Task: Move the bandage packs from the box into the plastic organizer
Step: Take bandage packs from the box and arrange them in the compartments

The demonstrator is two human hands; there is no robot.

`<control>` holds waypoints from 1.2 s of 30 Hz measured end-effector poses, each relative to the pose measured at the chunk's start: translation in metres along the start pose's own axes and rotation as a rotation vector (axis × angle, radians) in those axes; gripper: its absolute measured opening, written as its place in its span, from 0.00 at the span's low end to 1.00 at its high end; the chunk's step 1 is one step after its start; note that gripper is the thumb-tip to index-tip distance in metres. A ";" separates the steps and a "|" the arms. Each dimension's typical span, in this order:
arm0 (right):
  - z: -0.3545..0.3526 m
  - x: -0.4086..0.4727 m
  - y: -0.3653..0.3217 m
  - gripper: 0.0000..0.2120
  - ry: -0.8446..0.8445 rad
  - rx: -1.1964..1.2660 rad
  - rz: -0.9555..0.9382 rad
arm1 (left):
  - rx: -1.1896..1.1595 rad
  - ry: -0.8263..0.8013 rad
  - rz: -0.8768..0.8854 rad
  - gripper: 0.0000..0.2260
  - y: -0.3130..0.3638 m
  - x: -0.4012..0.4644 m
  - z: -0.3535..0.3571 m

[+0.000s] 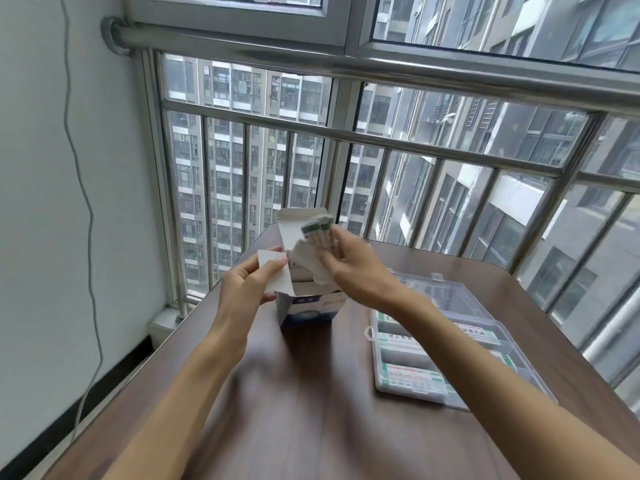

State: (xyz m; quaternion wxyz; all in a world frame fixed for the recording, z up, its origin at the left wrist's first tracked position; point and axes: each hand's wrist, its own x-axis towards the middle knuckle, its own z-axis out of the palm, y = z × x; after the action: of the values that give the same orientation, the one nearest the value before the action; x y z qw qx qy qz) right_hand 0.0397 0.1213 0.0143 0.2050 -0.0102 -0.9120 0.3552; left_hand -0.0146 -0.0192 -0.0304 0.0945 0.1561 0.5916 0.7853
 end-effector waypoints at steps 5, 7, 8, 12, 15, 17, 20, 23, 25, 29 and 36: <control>-0.011 0.003 -0.001 0.11 0.078 0.320 0.209 | 0.057 -0.064 0.004 0.08 -0.001 0.001 0.003; -0.013 0.006 0.001 0.05 0.100 0.423 0.319 | 0.057 -0.039 0.005 0.10 -0.004 0.003 0.005; -0.014 0.008 0.002 0.02 0.119 0.462 0.372 | 0.063 -0.019 0.011 0.13 -0.005 0.003 0.006; -0.014 0.017 0.003 0.07 0.170 0.557 0.492 | 0.437 0.179 0.204 0.34 -0.018 0.008 0.002; -0.013 0.026 -0.001 0.08 0.145 0.622 0.524 | 0.779 0.292 0.607 0.29 -0.007 0.011 0.006; -0.012 0.030 -0.005 0.10 0.116 0.678 0.517 | 0.935 0.245 0.645 0.25 0.010 0.020 0.016; -0.010 0.031 -0.008 0.10 0.105 0.736 0.482 | 1.042 0.080 0.449 0.21 0.029 0.041 0.025; -0.010 0.029 -0.004 0.12 0.126 0.755 0.486 | 0.783 -0.118 0.303 0.17 0.046 0.054 0.027; -0.014 0.027 0.000 0.11 0.155 0.782 0.514 | 0.649 -0.156 0.262 0.14 0.051 0.060 0.026; -0.028 0.020 0.004 0.03 0.245 0.855 0.549 | 0.731 -0.058 0.413 0.11 0.046 0.063 0.021; -0.049 -0.008 0.004 0.05 0.180 1.039 0.543 | 1.074 -0.140 0.547 0.09 0.019 0.053 0.013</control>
State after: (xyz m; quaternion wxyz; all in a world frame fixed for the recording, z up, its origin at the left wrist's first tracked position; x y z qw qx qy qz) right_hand 0.0652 0.1544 0.0408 0.1615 -0.1715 -0.5625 0.7925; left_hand -0.0585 0.0048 -0.0022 -0.1640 0.3797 0.8360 0.3606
